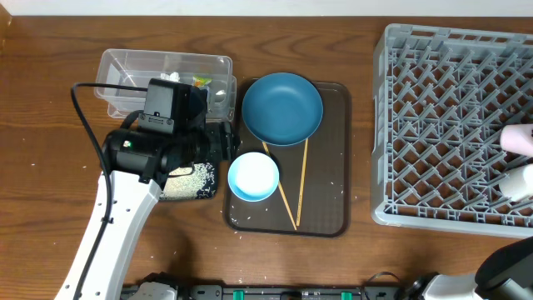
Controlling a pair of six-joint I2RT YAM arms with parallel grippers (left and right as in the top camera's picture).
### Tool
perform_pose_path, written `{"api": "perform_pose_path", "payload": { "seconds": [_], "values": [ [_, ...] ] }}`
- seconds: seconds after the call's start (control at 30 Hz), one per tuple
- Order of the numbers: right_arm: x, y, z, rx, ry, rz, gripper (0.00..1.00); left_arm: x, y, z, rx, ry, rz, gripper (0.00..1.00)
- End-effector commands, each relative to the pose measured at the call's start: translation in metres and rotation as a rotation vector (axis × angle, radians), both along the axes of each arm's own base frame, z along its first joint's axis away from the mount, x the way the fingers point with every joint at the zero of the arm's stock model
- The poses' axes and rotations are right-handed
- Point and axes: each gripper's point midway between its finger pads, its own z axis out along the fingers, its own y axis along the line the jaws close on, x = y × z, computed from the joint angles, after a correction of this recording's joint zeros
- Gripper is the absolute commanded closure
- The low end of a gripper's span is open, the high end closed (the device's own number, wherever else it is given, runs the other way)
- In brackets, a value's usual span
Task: Sort waste into correct bins and load items into the dishwasher rack
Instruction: 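Lower the pink cup upside down into a rack slot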
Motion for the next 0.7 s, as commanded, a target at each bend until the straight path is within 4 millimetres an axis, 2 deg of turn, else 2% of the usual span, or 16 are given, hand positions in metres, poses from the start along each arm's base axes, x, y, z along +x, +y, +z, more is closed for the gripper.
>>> {"api": "perform_pose_path", "payload": {
  "seconds": [0.0,0.13,0.4,0.67],
  "values": [
    [0.005,0.002,0.006,-0.032,-0.009,0.046,0.74,0.001,0.003,0.000,0.015,-0.007,0.002,0.31],
    [0.007,0.002,0.001,-0.024,-0.001,0.049,0.74,0.001,0.003,0.000,0.015,-0.007,0.002,0.31],
    [0.013,-0.004,-0.023,0.003,0.037,0.052,0.75,0.001,0.003,0.000,0.015,-0.007,0.002,0.31],
    [0.005,-0.029,-0.025,-0.097,0.087,-0.017,0.76,0.000,0.003,0.000,0.015,-0.004,0.002,0.31]
  ]
}}
